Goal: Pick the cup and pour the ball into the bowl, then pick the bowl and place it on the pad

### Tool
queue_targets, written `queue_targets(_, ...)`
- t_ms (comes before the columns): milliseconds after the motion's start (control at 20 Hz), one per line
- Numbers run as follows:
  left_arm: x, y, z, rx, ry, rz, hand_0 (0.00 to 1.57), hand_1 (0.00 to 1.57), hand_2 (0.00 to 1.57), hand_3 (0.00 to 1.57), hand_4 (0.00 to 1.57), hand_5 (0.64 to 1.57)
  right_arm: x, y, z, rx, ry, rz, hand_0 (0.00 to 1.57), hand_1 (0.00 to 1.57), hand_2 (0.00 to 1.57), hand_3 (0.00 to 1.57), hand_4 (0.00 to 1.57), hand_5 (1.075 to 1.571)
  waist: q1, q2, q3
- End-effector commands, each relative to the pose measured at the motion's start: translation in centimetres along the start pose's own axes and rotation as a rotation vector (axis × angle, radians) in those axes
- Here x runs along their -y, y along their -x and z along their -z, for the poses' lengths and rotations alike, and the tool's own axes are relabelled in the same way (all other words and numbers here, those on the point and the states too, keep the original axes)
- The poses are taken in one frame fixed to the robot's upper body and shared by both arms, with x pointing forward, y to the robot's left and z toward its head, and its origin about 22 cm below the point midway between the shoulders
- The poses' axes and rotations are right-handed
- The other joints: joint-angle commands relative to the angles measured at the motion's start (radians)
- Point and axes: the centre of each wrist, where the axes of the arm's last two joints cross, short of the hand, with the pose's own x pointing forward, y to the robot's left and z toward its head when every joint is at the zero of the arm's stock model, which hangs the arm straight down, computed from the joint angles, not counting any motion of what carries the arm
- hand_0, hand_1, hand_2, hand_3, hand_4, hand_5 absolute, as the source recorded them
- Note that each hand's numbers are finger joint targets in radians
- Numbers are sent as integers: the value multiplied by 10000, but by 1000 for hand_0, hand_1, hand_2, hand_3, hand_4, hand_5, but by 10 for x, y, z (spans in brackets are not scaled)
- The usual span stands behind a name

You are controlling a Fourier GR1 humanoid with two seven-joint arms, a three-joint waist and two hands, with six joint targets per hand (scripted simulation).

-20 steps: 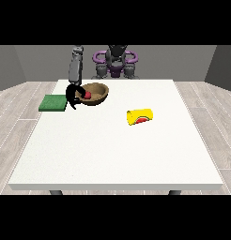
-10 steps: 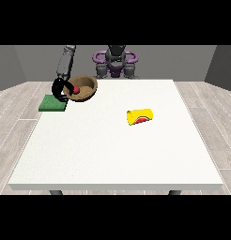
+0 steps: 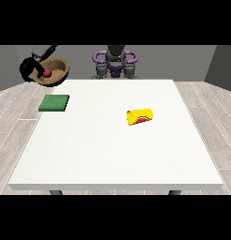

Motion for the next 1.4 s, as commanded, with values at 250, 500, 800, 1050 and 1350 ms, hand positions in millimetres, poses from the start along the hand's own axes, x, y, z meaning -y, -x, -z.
queue_targets(250, -18, 16, -13, 253, -568, 215, 0, 0, 0, 0, 1210, 1555, 8, -8, 5, 262, -149, -150, 1571, 1571, 1571, 461, 1109, 1567, -385, 483, 3)
queue_targets(500, -28, -11, -9, 832, -340, 294, 0, 0, 0, 0, 1211, 1551, -21, 16, 10, 291, -17, 1107, 1571, 1571, 1571, 487, 1066, 1567, -34, 1106, 11)
queue_targets(800, -35, 3, -14, 968, -428, 238, 0, 0, 0, 0, 1204, 1555, -39, -2, 17, 241, -197, 1301, 1571, 1571, 1571, 579, 1010, 1571, -61, 1117, 6)
queue_targets(1050, -28, -9, -10, 1042, -294, 232, 0, 0, 0, 0, 1192, 1561, 5, 1, 20, -324, 519, 2433, 1571, 1571, 1571, 875, 710, 1571, 39, 1086, 14)
queue_targets(1350, -50, -28, -16, 1273, -418, 226, 0, 0, 0, 0, 1195, 1560, 16, 5, 18, 92, 1844, 1851, 1555, 1555, 1512, 932, 0, 1554, 101, 1244, 9)
